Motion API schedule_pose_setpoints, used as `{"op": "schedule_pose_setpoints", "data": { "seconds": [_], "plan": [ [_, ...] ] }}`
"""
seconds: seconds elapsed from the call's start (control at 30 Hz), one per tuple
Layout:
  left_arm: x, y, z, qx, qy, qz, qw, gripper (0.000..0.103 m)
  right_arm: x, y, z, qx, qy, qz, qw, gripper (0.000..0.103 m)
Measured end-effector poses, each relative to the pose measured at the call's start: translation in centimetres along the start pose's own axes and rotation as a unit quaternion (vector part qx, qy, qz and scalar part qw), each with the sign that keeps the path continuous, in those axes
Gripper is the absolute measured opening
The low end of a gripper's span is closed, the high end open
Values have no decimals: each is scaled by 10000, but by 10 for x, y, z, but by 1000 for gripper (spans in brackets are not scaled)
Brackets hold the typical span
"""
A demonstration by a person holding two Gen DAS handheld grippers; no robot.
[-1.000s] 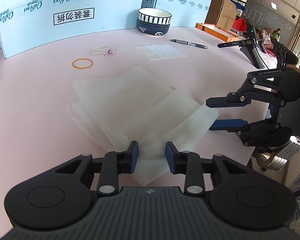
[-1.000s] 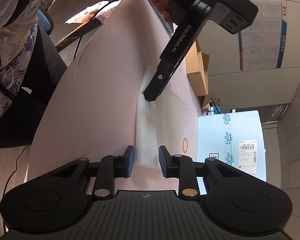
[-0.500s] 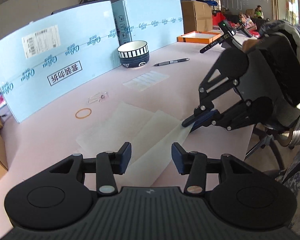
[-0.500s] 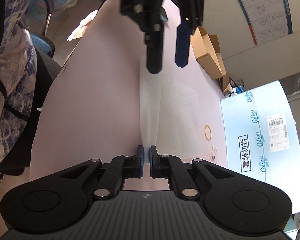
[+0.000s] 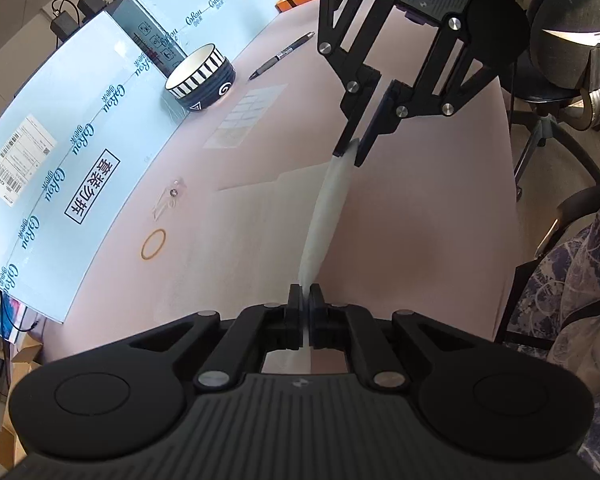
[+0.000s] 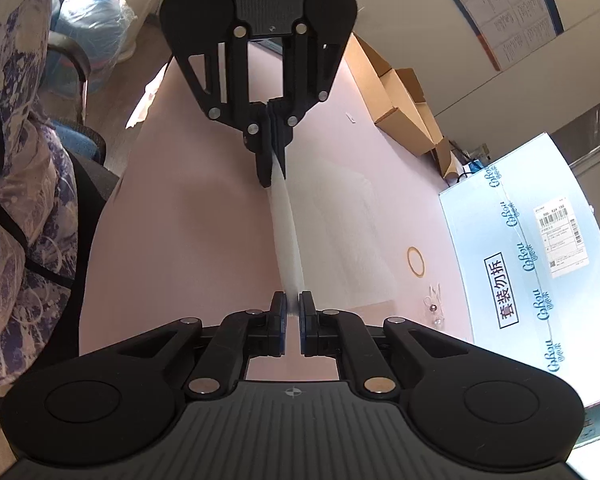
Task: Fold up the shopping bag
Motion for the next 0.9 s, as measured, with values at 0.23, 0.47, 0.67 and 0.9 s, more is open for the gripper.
{"op": "schedule_pose_setpoints", "data": {
  "seconds": [0.23, 0.47, 0.67, 0.9],
  "plan": [
    [9, 28, 3, 775, 611, 1165, 9883, 3, -5, -27, 6, -1519, -644, -672, 9840, 5],
    [0, 66, 15, 1555, 1003, 1994, 9623, 13, -35, -53, 21, -2864, -908, -1322, 9446, 5],
    [-11, 98, 22, 2076, 1188, 2481, 9387, 35, -47, -63, 39, -3740, -1016, -1607, 9077, 6],
    [7, 107, 31, 2395, 909, 2003, 9457, 46, -45, -64, 40, -3909, -911, -1522, 9032, 7]
  ]
}}
Point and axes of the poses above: each gripper's, at about its wrist camera, not at the fingertips, and x roughly against the way its jaws point, y to its left, z to its underside, the point moved 3 cm from there along -x, roughly the way its jaws point, and after that the axes turned 13 degrees about x, right-handed, at the moved point
